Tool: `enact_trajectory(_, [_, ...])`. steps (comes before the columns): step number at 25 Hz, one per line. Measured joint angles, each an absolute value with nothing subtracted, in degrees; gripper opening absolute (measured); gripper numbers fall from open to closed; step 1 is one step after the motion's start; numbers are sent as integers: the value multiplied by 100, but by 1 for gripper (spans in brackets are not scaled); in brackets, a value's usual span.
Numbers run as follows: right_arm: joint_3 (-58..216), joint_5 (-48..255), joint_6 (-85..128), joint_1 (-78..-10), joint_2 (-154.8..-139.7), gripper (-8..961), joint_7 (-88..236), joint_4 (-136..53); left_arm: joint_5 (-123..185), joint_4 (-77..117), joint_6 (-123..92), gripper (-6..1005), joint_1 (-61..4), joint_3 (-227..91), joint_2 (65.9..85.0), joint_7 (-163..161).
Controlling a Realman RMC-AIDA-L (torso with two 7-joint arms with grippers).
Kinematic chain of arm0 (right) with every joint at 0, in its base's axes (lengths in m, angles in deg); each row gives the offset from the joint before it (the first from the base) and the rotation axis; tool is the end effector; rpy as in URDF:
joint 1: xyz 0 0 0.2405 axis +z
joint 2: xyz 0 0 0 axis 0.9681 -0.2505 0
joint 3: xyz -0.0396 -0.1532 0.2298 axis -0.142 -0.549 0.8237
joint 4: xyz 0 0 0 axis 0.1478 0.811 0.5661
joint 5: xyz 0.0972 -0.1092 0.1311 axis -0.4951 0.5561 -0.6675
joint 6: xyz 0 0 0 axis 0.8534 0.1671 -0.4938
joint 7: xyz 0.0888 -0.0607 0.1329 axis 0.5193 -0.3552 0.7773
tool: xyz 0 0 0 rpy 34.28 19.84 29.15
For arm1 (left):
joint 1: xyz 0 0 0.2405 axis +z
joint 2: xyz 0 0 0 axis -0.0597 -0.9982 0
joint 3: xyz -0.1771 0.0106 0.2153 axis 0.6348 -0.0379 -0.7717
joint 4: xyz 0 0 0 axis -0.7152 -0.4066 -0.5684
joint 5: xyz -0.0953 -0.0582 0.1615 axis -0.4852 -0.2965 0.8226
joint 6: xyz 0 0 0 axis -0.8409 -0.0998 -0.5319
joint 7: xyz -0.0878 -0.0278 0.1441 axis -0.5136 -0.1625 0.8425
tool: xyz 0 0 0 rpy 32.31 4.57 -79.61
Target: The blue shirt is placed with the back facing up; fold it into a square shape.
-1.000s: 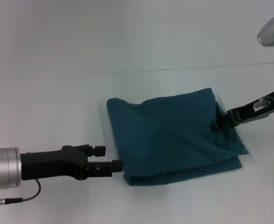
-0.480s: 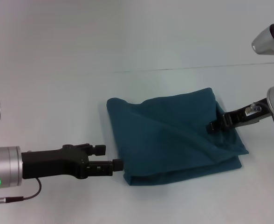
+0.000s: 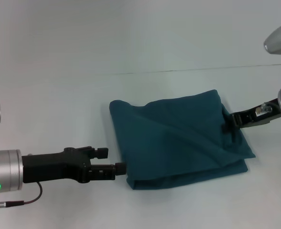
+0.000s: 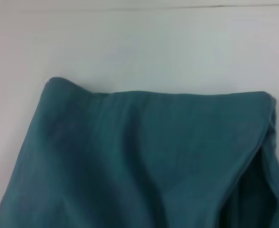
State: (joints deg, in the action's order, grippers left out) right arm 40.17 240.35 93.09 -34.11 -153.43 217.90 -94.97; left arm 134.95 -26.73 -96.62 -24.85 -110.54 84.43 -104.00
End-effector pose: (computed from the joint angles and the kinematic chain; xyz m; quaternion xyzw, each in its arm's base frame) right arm 0.2635 0.4105 0.0002 -0.8091 0.5400 -0.0148 0.2316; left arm -0.2357 0.3282 -0.0585 -0.9088 -0.3460 -0.2244 0.0640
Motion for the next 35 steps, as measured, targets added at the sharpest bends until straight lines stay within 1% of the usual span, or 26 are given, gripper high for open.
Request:
enact_trajectory(2, [4120,24008,9318,-3411,-15324,10,21754,-9497,13496,-2648,-9661,936,-2484,-11054,8443,-10391])
enact_trajectory(7, [4370,23837,9319,-3414,-15205,9,21650,-9411,13502,-2584,-9657,937,-2485,-11054,8443,-10307])
enact_trajectory(10, [4472,23772,9209,-3417,-15066,9,21609,-9158,13504,-2543,-9651,937,-2486,-11052,8443,-10255])
enact_trajectory(11, [4468,23770,9144,-3417,-15048,9,21604,-9103,13505,-2531,-9651,937,-2488,-11050,8443,-10238])
enact_trajectory(15, [4433,23788,8921,-3419,-15027,10,21530,-8960,13505,-2527,-9643,936,-2489,-11038,8443,-10188])
enact_trajectory(21, [4360,23794,8483,-3419,-15079,9,21363,-8787,13515,-2526,-9594,936,-2496,-11047,8443,-10178])
enact_trajectory(26, [4288,23795,8285,-3419,-15083,10,21370,-8686,13648,-2531,-9515,937,-2503,-11017,8443,-10246])
enact_trajectory(35, [4334,23795,8362,-3462,-15023,12,21417,-8740,13929,-2591,-9440,937,-2710,-10981,8360,-10938])
